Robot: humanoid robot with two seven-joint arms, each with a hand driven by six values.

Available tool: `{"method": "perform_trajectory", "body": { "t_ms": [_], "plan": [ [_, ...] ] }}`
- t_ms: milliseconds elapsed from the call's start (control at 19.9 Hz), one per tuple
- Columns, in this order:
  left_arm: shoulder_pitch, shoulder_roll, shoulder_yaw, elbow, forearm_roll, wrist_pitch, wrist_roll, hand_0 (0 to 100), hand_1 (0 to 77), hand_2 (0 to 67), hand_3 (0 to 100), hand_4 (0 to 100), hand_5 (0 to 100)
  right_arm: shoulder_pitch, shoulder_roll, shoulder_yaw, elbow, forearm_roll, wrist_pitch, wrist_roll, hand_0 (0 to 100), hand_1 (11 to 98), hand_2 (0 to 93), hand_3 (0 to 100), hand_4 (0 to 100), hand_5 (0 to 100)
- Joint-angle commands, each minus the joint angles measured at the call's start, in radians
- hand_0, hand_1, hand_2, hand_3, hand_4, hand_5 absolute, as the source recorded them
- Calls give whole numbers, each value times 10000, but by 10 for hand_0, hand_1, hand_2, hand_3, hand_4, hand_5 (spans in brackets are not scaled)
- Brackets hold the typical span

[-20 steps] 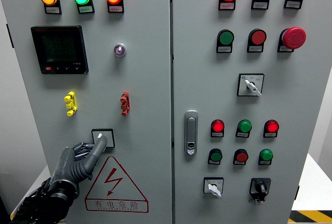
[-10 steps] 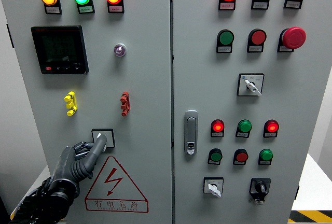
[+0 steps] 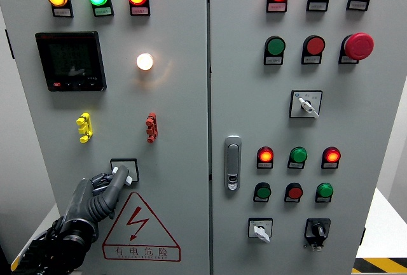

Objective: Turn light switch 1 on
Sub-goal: 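Hold the turned knob with the left hand while the lamp lights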

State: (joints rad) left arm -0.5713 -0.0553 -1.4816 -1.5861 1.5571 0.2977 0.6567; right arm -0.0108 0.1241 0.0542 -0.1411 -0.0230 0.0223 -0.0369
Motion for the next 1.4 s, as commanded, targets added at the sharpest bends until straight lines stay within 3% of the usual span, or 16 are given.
{"method": "perform_trajectory", "body": {
  "t_ms": [0,150,251,401,451,501,552,602,1354],
  "plan": [
    [22,-14,-2,0,-1,15,-1,599,439,544,982,1000,1000,1,1,10,0,0,7,1,0,198,0,197,194,105],
    [22,1,-2,-15,-17,15,-1,663,376,543,982,1000,1000,1,1,-5,0,0,7,1,0,199,0,197,194,105],
    [53,1,-2,-30,-17,15,-16,640,359,543,982,1000,1000,1,1,-5,0,0,7,1,0,199,0,197,194,105],
    [145,-14,-2,-46,-78,-16,-47,518,380,538,980,1000,1000,1,1,-5,0,0,-8,1,0,200,0,197,194,105],
    [145,-14,-2,-46,-93,-31,-47,445,401,536,978,1000,1000,1,1,10,0,0,7,1,0,200,0,197,194,105],
    [160,-14,-2,-46,-93,-47,-62,256,421,534,977,1000,1000,1,1,-5,0,0,-8,1,0,199,0,197,194,105],
    [145,-14,-2,-61,-93,-77,-62,168,430,534,977,1000,1000,1,1,-5,0,0,7,1,0,196,0,197,194,105],
    [145,-29,-2,-61,-93,-93,-62,0,443,532,976,1000,1000,1,1,-5,0,0,7,1,0,195,0,197,194,105],
    [191,-14,152,-138,-93,-62,-78,0,477,525,972,1000,1000,1,1,-5,0,0,-8,1,0,197,0,197,194,104]
  ]
}}
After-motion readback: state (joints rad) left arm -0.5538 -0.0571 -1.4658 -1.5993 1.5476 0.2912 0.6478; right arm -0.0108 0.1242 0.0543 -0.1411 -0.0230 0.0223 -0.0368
